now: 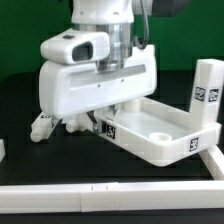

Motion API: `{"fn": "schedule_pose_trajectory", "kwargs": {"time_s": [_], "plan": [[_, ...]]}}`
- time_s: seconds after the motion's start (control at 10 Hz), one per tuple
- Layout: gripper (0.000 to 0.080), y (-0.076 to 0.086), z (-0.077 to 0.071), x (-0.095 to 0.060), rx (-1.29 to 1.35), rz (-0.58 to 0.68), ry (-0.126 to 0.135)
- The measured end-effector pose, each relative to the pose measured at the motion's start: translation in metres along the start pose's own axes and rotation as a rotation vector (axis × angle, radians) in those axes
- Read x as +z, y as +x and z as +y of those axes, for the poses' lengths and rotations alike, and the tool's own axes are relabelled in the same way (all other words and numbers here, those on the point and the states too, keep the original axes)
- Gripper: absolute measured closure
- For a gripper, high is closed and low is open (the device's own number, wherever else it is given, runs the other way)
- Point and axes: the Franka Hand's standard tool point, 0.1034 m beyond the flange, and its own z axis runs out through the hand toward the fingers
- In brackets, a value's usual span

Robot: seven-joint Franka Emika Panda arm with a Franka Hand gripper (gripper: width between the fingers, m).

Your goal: Assemble desk

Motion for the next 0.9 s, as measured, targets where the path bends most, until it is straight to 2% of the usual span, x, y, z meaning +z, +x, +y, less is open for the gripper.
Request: {"fn": "schedule_pose_trajectory", "kwargs": {"time_s": [0.1,0.4,0.5,0.6,0.7,0.9], "plan": [[0.0745,0.001,0.002,0.0,-0.022,0.004,-0.009],[0.0745,-0.006,0.004,0.003,-0.233,-0.023,-0.006],[0.0745,0.002,0.015,-0.001,-0.373,-0.042,0.029],[0.0745,0.022,0.028,-0.001,-0.507,-0.046,0.04],[0.0744,0.034,0.034,0.001,-0.626,-0.031,0.037],[0.0745,0.025,0.036,0.004,-0.673,-0.049,0.038]]}}
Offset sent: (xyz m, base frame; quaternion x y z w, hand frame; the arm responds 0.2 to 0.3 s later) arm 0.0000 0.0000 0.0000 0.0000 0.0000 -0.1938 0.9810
